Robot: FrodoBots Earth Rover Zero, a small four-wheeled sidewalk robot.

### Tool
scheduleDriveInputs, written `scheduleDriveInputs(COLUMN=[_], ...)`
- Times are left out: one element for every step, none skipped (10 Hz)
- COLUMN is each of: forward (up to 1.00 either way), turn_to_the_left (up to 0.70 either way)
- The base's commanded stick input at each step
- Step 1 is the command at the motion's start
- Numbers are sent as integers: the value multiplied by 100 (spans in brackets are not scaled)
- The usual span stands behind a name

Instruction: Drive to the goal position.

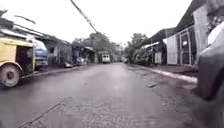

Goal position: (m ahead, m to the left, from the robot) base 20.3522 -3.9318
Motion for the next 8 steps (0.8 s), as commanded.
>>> scheduleDriveInputs(forward=[100,100,100,100,100,100,100,100], turn_to_the_left=[27,2,0,23,2,23,4,24])
